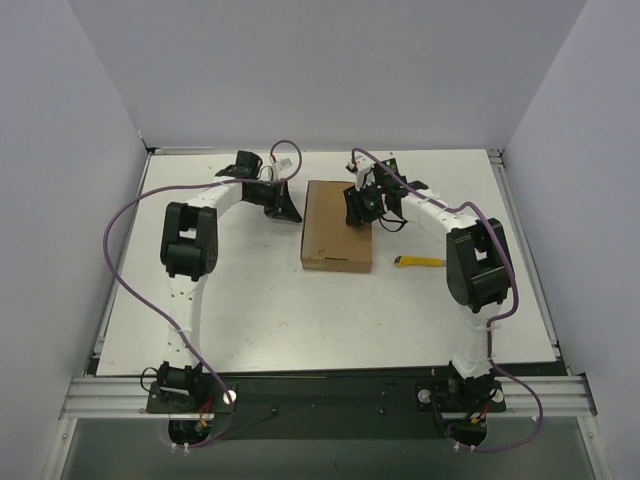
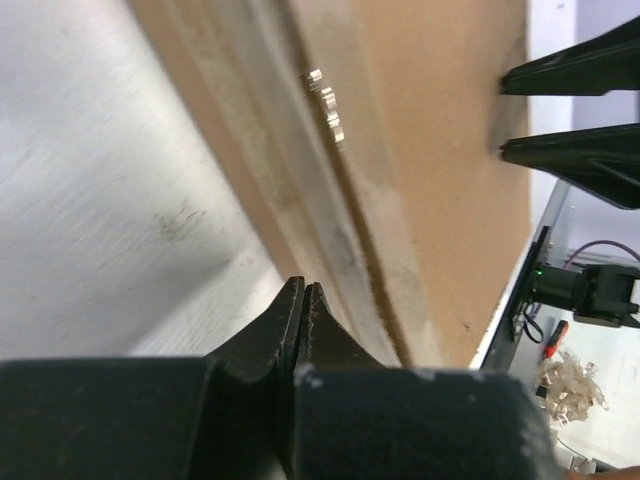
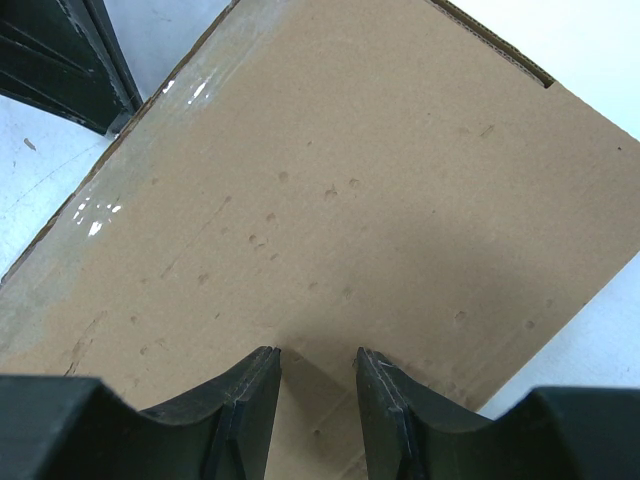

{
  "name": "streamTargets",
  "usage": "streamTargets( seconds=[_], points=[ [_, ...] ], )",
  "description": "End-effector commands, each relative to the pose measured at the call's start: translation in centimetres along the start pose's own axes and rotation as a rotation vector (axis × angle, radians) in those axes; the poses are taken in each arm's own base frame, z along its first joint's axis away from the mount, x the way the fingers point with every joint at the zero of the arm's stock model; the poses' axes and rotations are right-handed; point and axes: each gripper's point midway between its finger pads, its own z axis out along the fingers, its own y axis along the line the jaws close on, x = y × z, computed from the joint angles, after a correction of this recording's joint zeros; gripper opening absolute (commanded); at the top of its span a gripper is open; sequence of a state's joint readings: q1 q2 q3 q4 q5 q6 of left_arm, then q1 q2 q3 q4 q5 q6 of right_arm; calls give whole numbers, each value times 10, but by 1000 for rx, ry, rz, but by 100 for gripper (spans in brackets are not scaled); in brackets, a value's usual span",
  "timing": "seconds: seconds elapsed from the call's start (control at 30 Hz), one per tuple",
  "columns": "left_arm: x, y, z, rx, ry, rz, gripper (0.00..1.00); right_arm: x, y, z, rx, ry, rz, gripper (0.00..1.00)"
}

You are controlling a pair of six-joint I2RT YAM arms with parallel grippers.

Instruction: Unpack the express box

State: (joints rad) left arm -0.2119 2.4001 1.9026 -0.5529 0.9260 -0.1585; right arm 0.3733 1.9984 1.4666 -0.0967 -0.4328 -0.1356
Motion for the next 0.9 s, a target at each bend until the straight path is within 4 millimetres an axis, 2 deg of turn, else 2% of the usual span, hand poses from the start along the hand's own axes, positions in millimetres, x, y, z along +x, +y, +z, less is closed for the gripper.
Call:
streamTargets(
  seconds=[0.0, 0.13, 0.2, 0.3, 0.33, 0.4, 0.57, 0.87],
  points=[
    [3, 18, -6, -111, 17, 27, 0, 27, 0, 4, 13, 84, 7, 38],
    [1, 21, -15, -121, 6, 21, 0, 27, 0, 5, 10, 85, 6, 38],
    [-6, 9, -19, -48, -18, 21, 2, 28, 0, 6, 10, 86, 7, 38],
    [-18, -10, -19, 50, -58, 11, 30, 28, 0, 6, 8, 88, 7, 38],
    [-23, -20, -19, 111, -70, 3, 34, 28, 0, 7, 8, 88, 6, 38],
    [-24, -28, -16, 157, -69, -7, 41, 28, 0, 7, 10, 86, 5, 38],
    [-20, -34, -4, 163, -50, -2, 43, 28, 0, 6, 8, 86, 5, 38],
    [-13, -20, -2, 106, -31, -3, 42, 27, 1, 6, 9, 85, 2, 38]
  ],
)
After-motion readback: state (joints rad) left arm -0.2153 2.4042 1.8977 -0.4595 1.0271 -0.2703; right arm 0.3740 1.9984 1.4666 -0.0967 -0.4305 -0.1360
